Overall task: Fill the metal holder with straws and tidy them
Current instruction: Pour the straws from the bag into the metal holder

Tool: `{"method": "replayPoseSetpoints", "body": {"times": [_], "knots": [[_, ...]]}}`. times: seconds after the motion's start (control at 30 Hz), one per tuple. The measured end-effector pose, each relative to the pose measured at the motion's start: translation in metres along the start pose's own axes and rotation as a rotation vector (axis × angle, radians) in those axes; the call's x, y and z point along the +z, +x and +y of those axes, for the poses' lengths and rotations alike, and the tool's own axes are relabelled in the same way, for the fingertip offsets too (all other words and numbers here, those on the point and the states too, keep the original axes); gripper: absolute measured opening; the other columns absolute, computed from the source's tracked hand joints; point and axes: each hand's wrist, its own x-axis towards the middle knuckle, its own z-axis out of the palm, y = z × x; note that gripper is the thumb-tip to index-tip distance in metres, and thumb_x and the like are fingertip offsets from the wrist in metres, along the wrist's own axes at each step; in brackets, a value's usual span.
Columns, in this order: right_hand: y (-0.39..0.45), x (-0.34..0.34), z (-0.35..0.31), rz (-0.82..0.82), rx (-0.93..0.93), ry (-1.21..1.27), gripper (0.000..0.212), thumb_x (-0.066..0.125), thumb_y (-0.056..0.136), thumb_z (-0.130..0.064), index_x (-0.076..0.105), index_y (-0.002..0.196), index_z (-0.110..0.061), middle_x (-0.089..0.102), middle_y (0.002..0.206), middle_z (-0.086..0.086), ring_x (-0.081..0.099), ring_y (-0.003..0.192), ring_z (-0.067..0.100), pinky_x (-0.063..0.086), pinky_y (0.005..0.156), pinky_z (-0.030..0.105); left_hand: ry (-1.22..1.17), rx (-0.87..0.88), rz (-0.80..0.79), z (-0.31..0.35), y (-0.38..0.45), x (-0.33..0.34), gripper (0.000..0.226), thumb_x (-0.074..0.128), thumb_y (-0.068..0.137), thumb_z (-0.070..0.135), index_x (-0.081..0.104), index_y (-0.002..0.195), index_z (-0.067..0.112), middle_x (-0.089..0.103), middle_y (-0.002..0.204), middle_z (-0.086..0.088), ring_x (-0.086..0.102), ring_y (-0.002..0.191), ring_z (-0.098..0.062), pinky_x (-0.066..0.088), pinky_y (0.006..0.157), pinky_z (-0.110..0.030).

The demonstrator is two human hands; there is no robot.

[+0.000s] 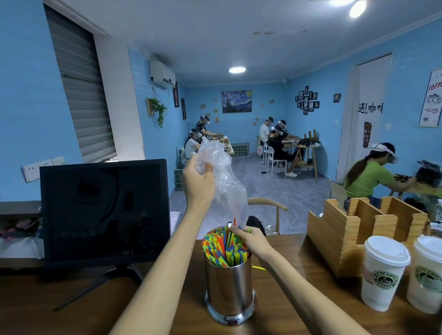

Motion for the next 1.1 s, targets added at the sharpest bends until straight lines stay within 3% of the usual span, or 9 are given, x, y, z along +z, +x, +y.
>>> {"method": "replayPoseSetpoints", "body": {"times": [0.07, 0.33, 0.5, 0.57, 0.67, 0.8, 0.9, 1.03, 1.1], "knots": [[0.001, 0.0, 0.0, -0.008, -0.019, -0.029, 0.04, 0.065, 0.099, -0.033, 0.074, 0.099, 0.006, 0.078, 0.095, 0.017, 0.077, 0.089, 0.027, 0.063, 0.078, 0.034, -0.014, 0.0, 0.019, 0.005, 0.005, -0.001, 0.033, 0.061, 0.098, 0.011, 0.064, 0.132, 0.01, 0.07, 0.123, -0.004, 0.063, 0.091, -0.007, 0.045, 0.072, -0.006], [0.005, -0.004, 0.006, -0.015, -0.097, -0.159, 0.039, 0.061, 0.101, -0.04, 0.073, 0.101, -0.003, 0.079, 0.097, 0.011, 0.076, 0.095, 0.027, 0.058, 0.093, 0.05, -0.036, 0.031, 0.02, 0.015, 0.022, -0.001, 0.035, 0.061, 0.097, 0.013, 0.063, 0.133, 0.013, 0.064, 0.137, -0.007, 0.059, 0.126, -0.026, 0.052, 0.103, -0.042], [0.006, -0.006, 0.005, 0.033, -0.15, -0.214, 0.032, 0.066, 0.094, -0.046, 0.073, 0.099, -0.016, 0.078, 0.096, 0.002, 0.074, 0.097, 0.021, 0.058, 0.092, 0.048, 0.039, 0.118, -0.065, 0.015, 0.019, -0.006, 0.038, 0.062, 0.098, 0.013, 0.059, 0.135, 0.017, 0.064, 0.134, -0.002, 0.06, 0.118, -0.02, 0.05, 0.097, -0.031], [0.006, -0.005, 0.001, 0.082, -0.173, -0.178, 0.021, 0.072, 0.092, -0.041, 0.071, 0.101, -0.022, 0.076, 0.098, -0.004, 0.072, 0.101, 0.019, 0.058, 0.092, 0.04, 0.125, 0.207, -0.125, 0.01, 0.015, -0.008, 0.044, 0.063, 0.097, 0.014, 0.054, 0.14, 0.019, 0.059, 0.14, -0.001, 0.056, 0.125, -0.023, 0.046, 0.1, -0.031], [0.004, -0.004, -0.006, 0.119, -0.224, -0.112, 0.034, 0.076, 0.089, -0.043, 0.066, 0.118, -0.027, 0.073, 0.111, -0.011, 0.069, 0.106, 0.005, 0.055, 0.093, 0.028, 0.204, 0.291, -0.152, 0.005, 0.009, -0.011, 0.057, 0.064, 0.097, 0.013, 0.043, 0.147, 0.028, 0.05, 0.151, 0.003, 0.051, 0.133, -0.026, 0.044, 0.1, -0.035], [0.003, 0.0, -0.012, 0.159, -0.24, -0.156, 0.034, 0.059, 0.099, -0.05, 0.071, 0.111, -0.021, 0.077, 0.101, -0.007, 0.071, 0.1, 0.011, 0.056, 0.088, 0.032, 0.257, 0.382, -0.182, 0.001, 0.006, -0.015, 0.082, 0.057, 0.095, -0.001, 0.022, 0.153, 0.045, 0.045, 0.149, 0.002, 0.059, 0.108, -0.018, 0.05, 0.076, -0.025], [0.001, 0.002, -0.015, 0.157, -0.231, -0.188, 0.044, 0.048, 0.102, -0.054, 0.072, 0.109, -0.017, 0.077, 0.094, -0.009, 0.071, 0.095, 0.009, 0.055, 0.082, 0.029, 0.392, 0.467, -0.341, -0.002, 0.01, -0.017, 0.066, 0.043, 0.098, -0.006, 0.055, 0.14, 0.044, 0.04, 0.148, 0.006, 0.056, 0.106, -0.018, 0.046, 0.071, -0.017], [-0.001, 0.004, -0.017, 0.155, -0.221, -0.2, 0.043, 0.045, 0.103, -0.055, 0.07, 0.086, -0.024, 0.075, 0.086, -0.009, 0.072, 0.091, 0.012, 0.053, 0.08, 0.029, 0.468, 0.423, -0.509, -0.007, 0.01, -0.022, 0.038, 0.043, 0.096, 0.02, 0.073, 0.119, 0.027, 0.04, 0.149, 0.007, 0.053, 0.122, -0.025, 0.05, 0.094, -0.044], [0.0, 0.003, -0.017, 0.151, -0.227, -0.199, 0.041, 0.045, 0.105, -0.05, 0.07, 0.084, -0.024, 0.076, 0.088, -0.007, 0.072, 0.091, 0.012, 0.055, 0.081, 0.031, 0.498, 0.421, -0.575, -0.007, 0.005, -0.025, 0.056, 0.045, 0.085, 0.05, 0.064, 0.131, 0.024, 0.035, 0.152, 0.007, 0.043, 0.129, -0.023, 0.046, 0.102, -0.046]]}}
